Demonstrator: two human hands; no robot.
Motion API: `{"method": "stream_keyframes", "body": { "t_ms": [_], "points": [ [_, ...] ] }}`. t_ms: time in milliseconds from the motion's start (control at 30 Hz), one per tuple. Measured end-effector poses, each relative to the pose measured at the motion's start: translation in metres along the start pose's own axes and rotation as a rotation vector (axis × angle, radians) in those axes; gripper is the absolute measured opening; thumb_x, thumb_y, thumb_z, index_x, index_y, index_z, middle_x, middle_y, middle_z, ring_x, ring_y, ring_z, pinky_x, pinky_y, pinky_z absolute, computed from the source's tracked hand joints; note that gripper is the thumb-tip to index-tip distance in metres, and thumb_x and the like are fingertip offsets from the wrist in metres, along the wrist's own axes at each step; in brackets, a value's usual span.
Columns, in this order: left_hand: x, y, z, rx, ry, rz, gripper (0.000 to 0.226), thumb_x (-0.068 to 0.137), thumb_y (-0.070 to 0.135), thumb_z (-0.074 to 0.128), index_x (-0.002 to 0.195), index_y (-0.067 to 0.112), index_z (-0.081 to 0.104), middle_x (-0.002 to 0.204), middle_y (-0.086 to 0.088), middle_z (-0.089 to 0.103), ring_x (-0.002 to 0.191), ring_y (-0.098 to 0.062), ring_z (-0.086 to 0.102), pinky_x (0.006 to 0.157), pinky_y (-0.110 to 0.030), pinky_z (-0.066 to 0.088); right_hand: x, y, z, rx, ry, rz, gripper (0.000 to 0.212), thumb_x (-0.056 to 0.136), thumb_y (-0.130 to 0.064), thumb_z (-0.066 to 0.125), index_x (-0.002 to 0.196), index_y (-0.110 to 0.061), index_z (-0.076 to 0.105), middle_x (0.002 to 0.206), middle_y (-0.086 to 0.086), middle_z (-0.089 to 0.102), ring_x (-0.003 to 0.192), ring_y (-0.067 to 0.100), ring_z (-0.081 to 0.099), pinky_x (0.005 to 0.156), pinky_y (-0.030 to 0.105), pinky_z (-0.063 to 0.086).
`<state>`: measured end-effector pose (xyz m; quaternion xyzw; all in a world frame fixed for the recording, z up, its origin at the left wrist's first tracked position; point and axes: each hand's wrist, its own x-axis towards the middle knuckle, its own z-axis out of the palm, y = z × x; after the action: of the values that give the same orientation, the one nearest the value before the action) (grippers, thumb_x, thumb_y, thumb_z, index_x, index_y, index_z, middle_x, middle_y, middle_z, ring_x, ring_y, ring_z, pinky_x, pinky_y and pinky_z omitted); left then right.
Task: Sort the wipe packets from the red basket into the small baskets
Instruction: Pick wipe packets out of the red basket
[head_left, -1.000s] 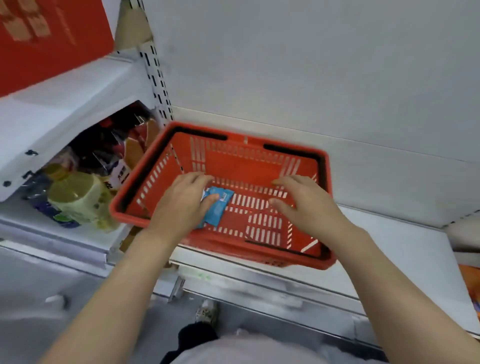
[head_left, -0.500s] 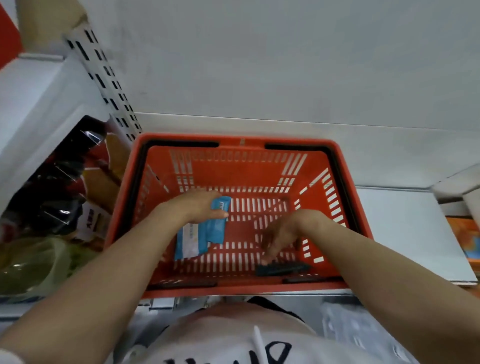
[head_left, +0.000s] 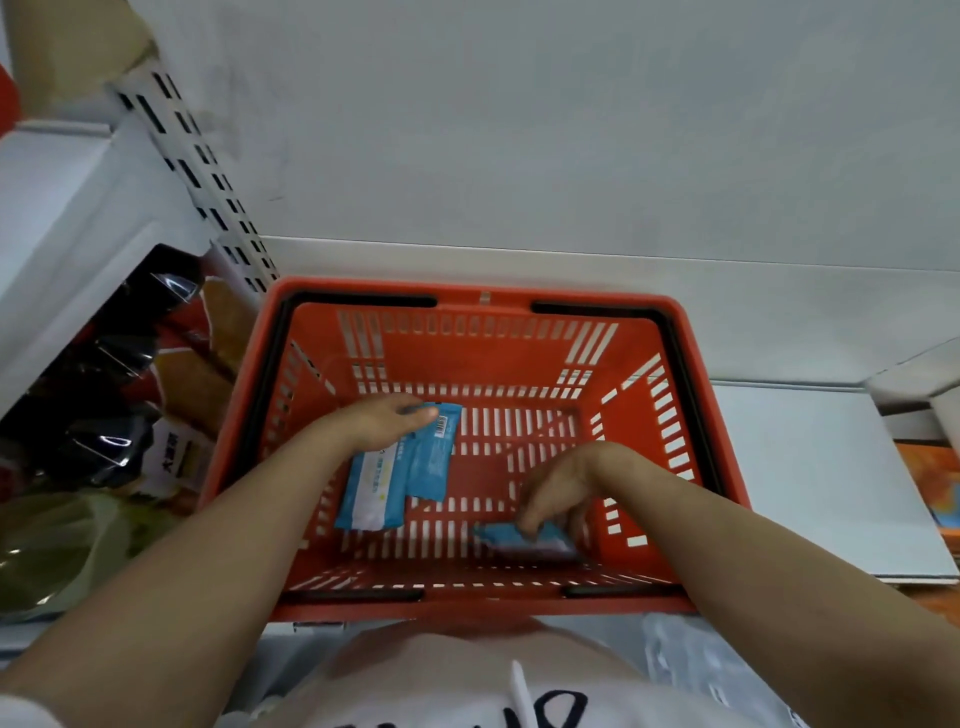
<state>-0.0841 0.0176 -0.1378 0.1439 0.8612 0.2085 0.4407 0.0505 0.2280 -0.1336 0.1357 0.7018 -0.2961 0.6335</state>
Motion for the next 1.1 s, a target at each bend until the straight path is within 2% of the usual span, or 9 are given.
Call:
{"method": "stream_keyframes", "body": {
  "t_ms": [133,300,433,567,700,767,833,933,1100],
  "points": [
    [0.0,-0.007,0.004,0.046,-0.048,-0.086,0.059,0.096,0.043,0.056,0.146,0.016,0.04,0.15,-0.006,0.042,0.133,-0.025,0.044,0.111,-0.037,0.036,-0.014,0.009,-0.013,0.416,0.26,-0.158,0.018,0.097,-0.017,0.049,0.109,-0.011,0.061,0.097,0.004,0.07,0.088,0.015,0.069,0.074,0.027,0.056],
    [0.004,-0.006,0.009,0.454,0.02,-0.081,0.059,0.081,0.017,0.077,0.134,0.013,0.053,0.134,-0.006,0.057,0.119,-0.022,0.056,0.099,-0.031,0.047,-0.019,0.005,-0.021,0.789,0.422,-0.261,0.023,0.1,-0.027,0.053,0.108,-0.008,0.06,0.091,0.007,0.073,0.078,0.015,0.071,0.069,0.029,0.059],
    [0.009,-0.009,0.007,0.395,0.078,-0.115,0.032,0.079,0.02,0.079,0.108,0.011,0.071,0.113,-0.003,0.068,0.103,-0.019,0.062,0.091,-0.031,0.052,-0.017,0.003,-0.022,0.728,0.438,-0.343,0.034,0.088,-0.034,0.071,0.11,-0.009,0.062,0.098,0.009,0.075,0.089,0.02,0.072,0.076,0.032,0.06],
    [0.012,-0.005,0.006,0.218,0.202,-0.025,0.004,0.091,0.021,0.065,0.093,0.018,0.066,0.107,-0.003,0.066,0.097,-0.018,0.06,0.08,-0.029,0.049,-0.017,0.004,-0.025,0.651,0.52,-0.307,0.036,0.086,-0.024,0.075,0.114,-0.009,0.06,0.105,0.01,0.072,0.095,0.021,0.072,0.083,0.034,0.06],
    [0.02,-0.008,0.008,-0.073,0.409,0.036,0.013,0.089,0.018,0.069,0.095,0.023,0.059,0.118,-0.007,0.063,0.103,-0.021,0.059,0.084,-0.033,0.051,-0.018,0.007,-0.026,0.704,0.564,-0.313,0.024,0.086,-0.021,0.074,0.105,-0.013,0.061,0.102,0.007,0.072,0.092,0.018,0.072,0.081,0.032,0.06],
    [0.021,-0.006,0.011,-0.034,0.368,-0.015,0.039,0.083,0.029,0.075,0.115,0.018,0.057,0.123,-0.005,0.06,0.11,-0.023,0.059,0.087,-0.031,0.049,-0.019,0.007,-0.026,0.701,0.561,-0.309,0.02,0.087,-0.021,0.074,0.101,-0.016,0.061,0.1,0.005,0.072,0.091,0.017,0.072,0.078,0.03,0.06],
    [0.02,0.001,0.017,0.036,0.281,-0.127,0.052,0.08,0.045,0.076,0.113,0.009,0.058,0.112,-0.004,0.063,0.099,-0.022,0.061,0.076,-0.03,0.047,-0.019,0.005,-0.025,0.684,0.56,-0.291,0.023,0.086,-0.023,0.075,0.102,-0.016,0.06,0.101,0.005,0.072,0.09,0.017,0.072,0.077,0.031,0.06],
    [0.02,0.012,0.031,0.107,0.241,-0.224,0.057,0.073,0.055,0.077,0.103,0.01,0.059,0.103,-0.004,0.065,0.093,-0.022,0.063,0.067,-0.031,0.044,-0.021,0.005,-0.024,0.68,0.561,-0.267,0.029,0.085,-0.024,0.075,0.108,-0.015,0.06,0.103,0.006,0.072,0.091,0.017,0.073,0.082,0.035,0.06],
    [0.015,0.023,0.034,0.09,0.218,-0.207,0.046,0.067,0.04,0.087,0.093,0.013,0.06,0.095,-0.001,0.061,0.089,-0.02,0.061,0.066,-0.029,0.043,-0.03,0.012,-0.022,0.692,0.624,-0.239,0.026,0.084,-0.023,0.077,0.104,-0.016,0.061,0.102,0.006,0.073,0.091,0.018,0.073,0.085,0.037,0.06]
  ]
}}
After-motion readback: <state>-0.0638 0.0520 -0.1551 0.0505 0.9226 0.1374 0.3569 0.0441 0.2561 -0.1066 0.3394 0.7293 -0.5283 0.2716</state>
